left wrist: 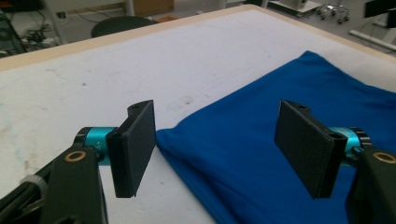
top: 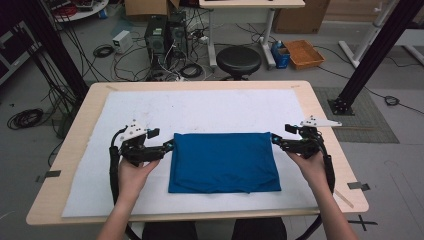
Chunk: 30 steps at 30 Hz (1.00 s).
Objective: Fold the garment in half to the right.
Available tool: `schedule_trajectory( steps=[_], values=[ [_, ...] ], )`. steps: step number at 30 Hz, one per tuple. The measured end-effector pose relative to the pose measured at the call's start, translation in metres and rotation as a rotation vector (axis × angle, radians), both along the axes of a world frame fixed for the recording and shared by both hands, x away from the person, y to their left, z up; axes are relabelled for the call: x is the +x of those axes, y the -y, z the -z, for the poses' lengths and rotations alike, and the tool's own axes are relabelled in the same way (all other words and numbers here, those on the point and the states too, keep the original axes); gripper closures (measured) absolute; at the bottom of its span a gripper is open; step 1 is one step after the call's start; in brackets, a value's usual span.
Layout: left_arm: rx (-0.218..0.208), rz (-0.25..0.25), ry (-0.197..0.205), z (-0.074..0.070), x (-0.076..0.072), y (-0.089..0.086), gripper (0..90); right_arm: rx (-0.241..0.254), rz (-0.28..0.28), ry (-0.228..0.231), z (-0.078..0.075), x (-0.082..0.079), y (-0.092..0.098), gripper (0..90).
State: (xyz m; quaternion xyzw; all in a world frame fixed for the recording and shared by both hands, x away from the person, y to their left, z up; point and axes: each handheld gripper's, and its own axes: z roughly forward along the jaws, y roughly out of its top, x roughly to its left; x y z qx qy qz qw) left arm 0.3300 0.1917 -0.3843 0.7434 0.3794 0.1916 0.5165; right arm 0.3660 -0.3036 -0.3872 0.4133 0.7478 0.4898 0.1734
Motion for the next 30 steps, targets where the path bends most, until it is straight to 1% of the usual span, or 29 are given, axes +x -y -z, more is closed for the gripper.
schedule_trajectory(
  steps=[2, 4, 5, 9, 12, 13, 15, 16, 18, 20, 22, 23, 25, 26, 27, 30],
  values=[
    [0.007, 0.001, -0.022, 0.000, -0.007, 0.001, 29.5, 0.001, -0.018, 0.005, -0.002, 0.002, -0.007, 25.7],
    [-0.005, -0.003, -0.048, 0.003, -0.015, 0.002, 29.5, -0.006, -0.033, 0.010, -0.005, 0.003, -0.014, 26.3],
    [-0.010, 0.000, -0.064, 0.005, -0.019, 0.001, 29.5, -0.009, -0.042, 0.022, -0.006, 0.004, -0.018, 26.9],
    [-0.020, -0.033, -0.096, 0.017, -0.039, 0.002, 30.1, -0.015, -0.062, 0.033, -0.007, 0.006, -0.032, 27.9],
    [-0.028, -0.054, -0.148, 0.026, -0.049, 0.004, 30.4, -0.022, -0.075, 0.034, -0.006, 0.009, -0.041, 27.9],
    [-0.030, -0.054, -0.162, 0.028, -0.052, 0.005, 30.4, -0.025, -0.077, 0.030, -0.006, 0.009, -0.045, 27.9],
    [-0.041, -0.045, -0.188, 0.034, -0.058, 0.006, 35.6, -0.029, -0.089, 0.030, -0.007, 0.010, -0.051, 28.0],
    [-0.042, -0.054, -0.200, 0.036, -0.060, 0.006, 36.3, -0.033, -0.093, 0.032, -0.007, 0.010, -0.054, 28.0],
    [-0.052, -0.083, -0.240, 0.043, -0.065, 0.007, 37.2, -0.039, -0.103, 0.032, -0.006, 0.011, -0.061, 28.1],
    [-0.049, -0.108, -0.272, 0.050, -0.068, 0.010, 41.9, -0.043, -0.115, 0.031, -0.006, 0.011, -0.068, 28.1],
    [-0.024, -0.130, -0.277, 0.056, -0.070, 0.012, 45.7, -0.050, -0.127, 0.035, -0.005, 0.012, -0.074, 28.1],
    [-0.023, -0.139, -0.286, 0.058, -0.071, 0.014, 47.0, -0.051, -0.133, 0.034, -0.005, 0.012, -0.076, 28.2],
    [-0.008, -0.155, -0.296, 0.060, -0.070, 0.016, 47.4, -0.053, -0.144, 0.033, -0.004, 0.012, -0.082, 28.5],
    [0.000, -0.171, -0.302, 0.060, -0.070, 0.018, 48.2, -0.053, -0.147, 0.033, -0.003, 0.012, -0.084, 28.5],
    [0.002, -0.175, -0.303, 0.061, -0.069, 0.020, 49.1, -0.053, -0.150, 0.028, -0.003, 0.012, -0.087, 28.5],
    [0.015, -0.193, -0.309, 0.062, -0.068, 0.027, 49.1, -0.055, -0.164, 0.034, -0.003, 0.014, -0.095, 28.5]
  ],
)
